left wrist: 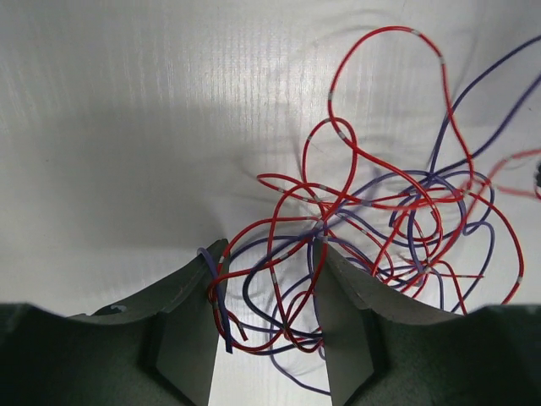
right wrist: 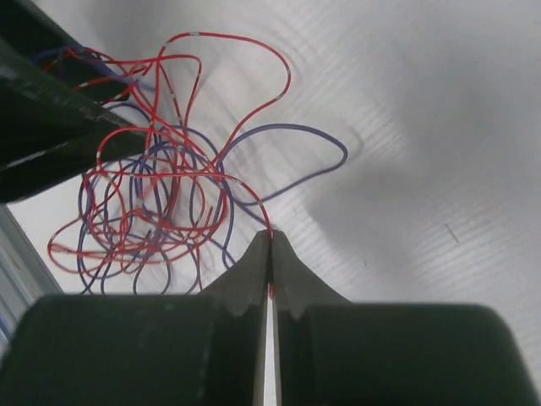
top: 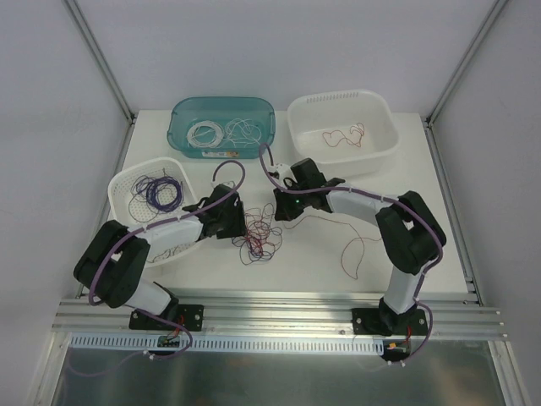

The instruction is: Untangle the cables

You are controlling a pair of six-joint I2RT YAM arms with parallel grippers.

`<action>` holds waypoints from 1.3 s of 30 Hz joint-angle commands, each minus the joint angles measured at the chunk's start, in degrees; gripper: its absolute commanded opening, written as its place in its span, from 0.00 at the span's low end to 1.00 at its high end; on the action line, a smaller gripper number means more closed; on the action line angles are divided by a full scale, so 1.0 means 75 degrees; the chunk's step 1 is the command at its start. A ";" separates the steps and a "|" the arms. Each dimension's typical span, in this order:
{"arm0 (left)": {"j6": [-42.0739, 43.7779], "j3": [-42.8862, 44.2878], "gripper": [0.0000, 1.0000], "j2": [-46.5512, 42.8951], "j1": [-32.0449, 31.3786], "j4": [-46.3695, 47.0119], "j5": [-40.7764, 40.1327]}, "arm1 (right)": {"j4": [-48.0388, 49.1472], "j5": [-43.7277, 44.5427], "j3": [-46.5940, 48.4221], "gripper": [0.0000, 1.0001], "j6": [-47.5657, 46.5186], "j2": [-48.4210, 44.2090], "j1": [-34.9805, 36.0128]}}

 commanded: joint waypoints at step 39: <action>-0.0478 0.0310 0.02 0.0915 0.0189 -0.0430 -0.0697 | -0.1192 0.2957 0.4075 0.01 -0.0614 -0.7255 -0.2239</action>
